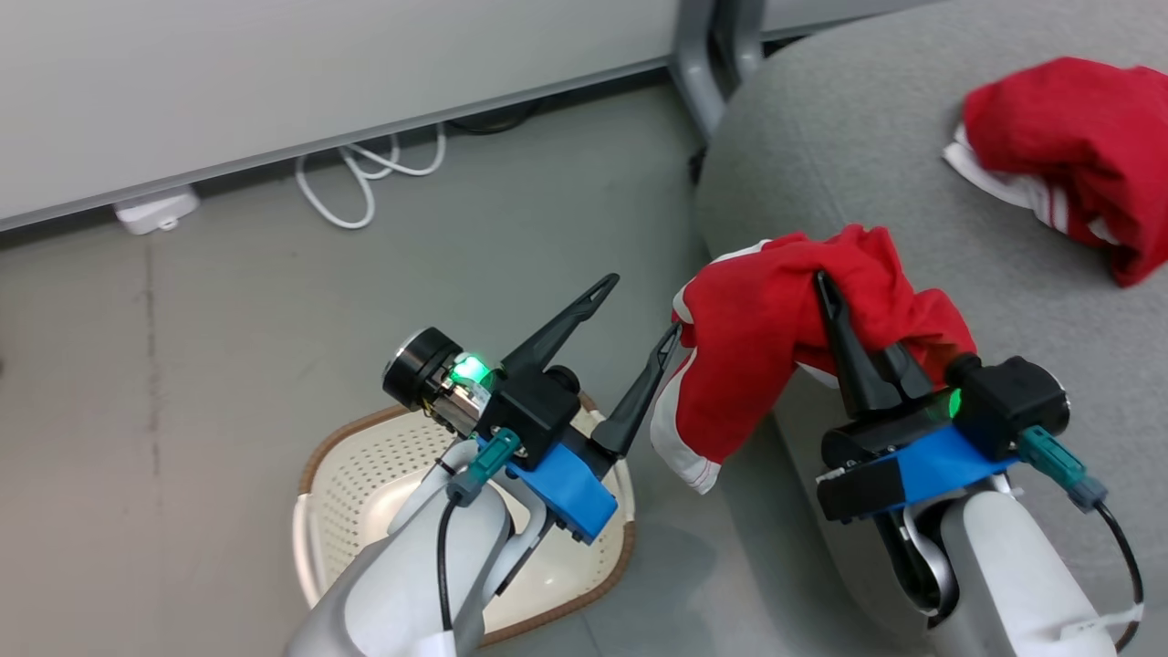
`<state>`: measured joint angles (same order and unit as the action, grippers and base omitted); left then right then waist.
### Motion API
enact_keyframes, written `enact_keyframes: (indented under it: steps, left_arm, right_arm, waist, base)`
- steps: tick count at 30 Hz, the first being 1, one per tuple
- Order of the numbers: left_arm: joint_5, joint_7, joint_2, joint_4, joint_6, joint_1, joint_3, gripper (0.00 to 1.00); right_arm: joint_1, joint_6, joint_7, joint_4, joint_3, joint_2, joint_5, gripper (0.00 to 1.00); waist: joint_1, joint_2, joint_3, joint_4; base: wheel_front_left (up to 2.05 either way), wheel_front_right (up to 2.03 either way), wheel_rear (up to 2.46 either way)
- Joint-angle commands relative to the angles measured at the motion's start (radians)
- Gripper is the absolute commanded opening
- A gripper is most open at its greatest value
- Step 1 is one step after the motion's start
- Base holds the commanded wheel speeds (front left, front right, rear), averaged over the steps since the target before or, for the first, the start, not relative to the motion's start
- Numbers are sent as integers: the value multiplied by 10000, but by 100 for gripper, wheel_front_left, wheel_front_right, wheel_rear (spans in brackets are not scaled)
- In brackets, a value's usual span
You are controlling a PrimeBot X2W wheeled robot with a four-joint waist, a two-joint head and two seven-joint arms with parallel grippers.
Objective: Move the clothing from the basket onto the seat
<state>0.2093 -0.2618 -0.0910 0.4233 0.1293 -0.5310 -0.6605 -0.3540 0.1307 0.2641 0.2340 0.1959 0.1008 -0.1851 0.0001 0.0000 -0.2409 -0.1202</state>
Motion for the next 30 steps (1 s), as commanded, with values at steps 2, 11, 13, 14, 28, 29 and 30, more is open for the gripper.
enact_keyframes:
  steps: [2,11,13,14,28,29,30]
  left_arm:
    - [-60,-47,-78,46,13,-157,-224,100]
    - [101,-47,-166,188,13,-364,-843,100]
    - [131,-47,-179,210,13,-412,-913,100]
    - [156,-47,-194,221,13,-428,-943,100]
    - [90,-47,-374,58,14,-785,-789,100]
    - [90,-47,-374,58,14,-785,-789,100]
    - [37,-47,-448,27,10,-904,-734,100]
  right_arm:
    - [278,1,2,-292,-234,-8,74,0]
    - [1065,1,2,-899,-894,-198,127,0]
    - [1183,1,2,-986,-985,-229,129,0]
    - [1222,1,4,-1034,-1015,-245,125,0]
    - [-289,1,3,-1661,-1299,-216,132,0]
    - [-289,1,3,-1661,-1299,-216,132,0]
    - [-993,1,2,-1701,-1476,-158,70,0]
  waist:
    - [-1,0,-286,-741]
    - [-1,0,-474,-1492]
    - [-1,0,-502,-1539]
    - [-1,0,-517,-1558]
    - [-1,0,-1052,-1419]
    - [-1,0,-1052,-1419]
    - [-1,0,-1341,-1383]
  base:
    - [0,0,0]
    - [0,0,0]
    - [0,0,0]
    - [0,0,0]
    - [0,0,0]
    - [0,0,0]
    - [0,0,0]
